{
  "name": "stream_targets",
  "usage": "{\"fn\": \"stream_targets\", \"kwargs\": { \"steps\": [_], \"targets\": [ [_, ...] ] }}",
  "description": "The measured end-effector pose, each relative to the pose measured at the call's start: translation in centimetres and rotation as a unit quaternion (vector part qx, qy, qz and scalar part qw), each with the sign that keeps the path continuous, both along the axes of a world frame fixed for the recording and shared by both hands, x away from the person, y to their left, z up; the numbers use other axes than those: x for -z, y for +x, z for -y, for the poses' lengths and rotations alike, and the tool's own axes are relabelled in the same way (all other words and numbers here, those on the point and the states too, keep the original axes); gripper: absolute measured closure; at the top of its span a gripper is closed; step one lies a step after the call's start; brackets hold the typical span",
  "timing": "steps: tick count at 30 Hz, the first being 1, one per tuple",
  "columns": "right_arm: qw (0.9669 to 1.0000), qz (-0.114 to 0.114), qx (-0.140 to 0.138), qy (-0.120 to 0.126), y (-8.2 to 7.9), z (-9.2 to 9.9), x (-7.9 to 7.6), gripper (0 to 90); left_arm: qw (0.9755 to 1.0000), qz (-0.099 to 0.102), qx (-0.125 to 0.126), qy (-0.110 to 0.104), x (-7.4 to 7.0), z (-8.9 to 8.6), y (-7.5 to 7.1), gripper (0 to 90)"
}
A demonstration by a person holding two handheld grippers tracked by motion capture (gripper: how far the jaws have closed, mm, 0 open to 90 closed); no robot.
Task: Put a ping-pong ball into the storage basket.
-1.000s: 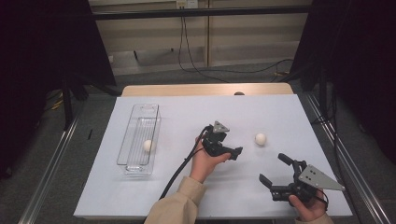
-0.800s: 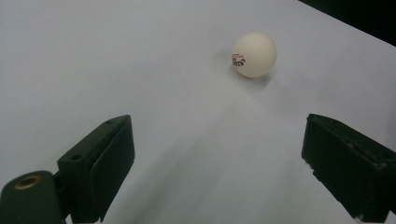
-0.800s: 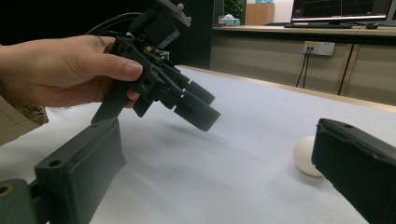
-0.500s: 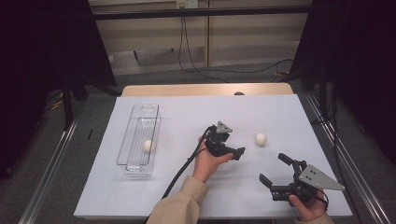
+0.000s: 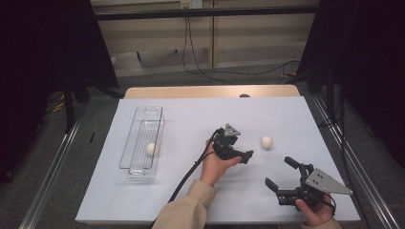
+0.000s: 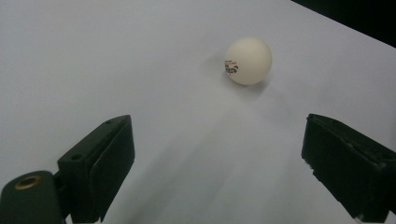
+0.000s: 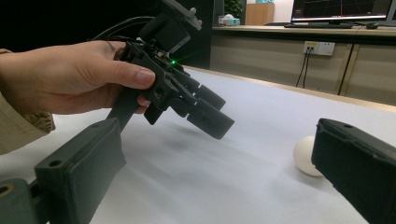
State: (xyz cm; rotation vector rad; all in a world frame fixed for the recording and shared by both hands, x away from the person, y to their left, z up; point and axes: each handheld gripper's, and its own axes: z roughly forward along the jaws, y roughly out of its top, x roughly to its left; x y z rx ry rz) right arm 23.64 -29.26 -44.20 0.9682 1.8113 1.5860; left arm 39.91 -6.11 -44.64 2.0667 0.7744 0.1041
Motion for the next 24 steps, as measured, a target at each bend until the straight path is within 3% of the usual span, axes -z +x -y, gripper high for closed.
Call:
{"fn": "stream_targets", "kwargs": {
  "steps": [24],
  "targets": [
    [1.0, 0.001, -0.001, -0.001, 0.0, 0.0, 0.0, 1.5, 1.0, 0.0, 0.008, -0.002, 0.3, 1.8, 0.2, 8.8]
  ]
}}
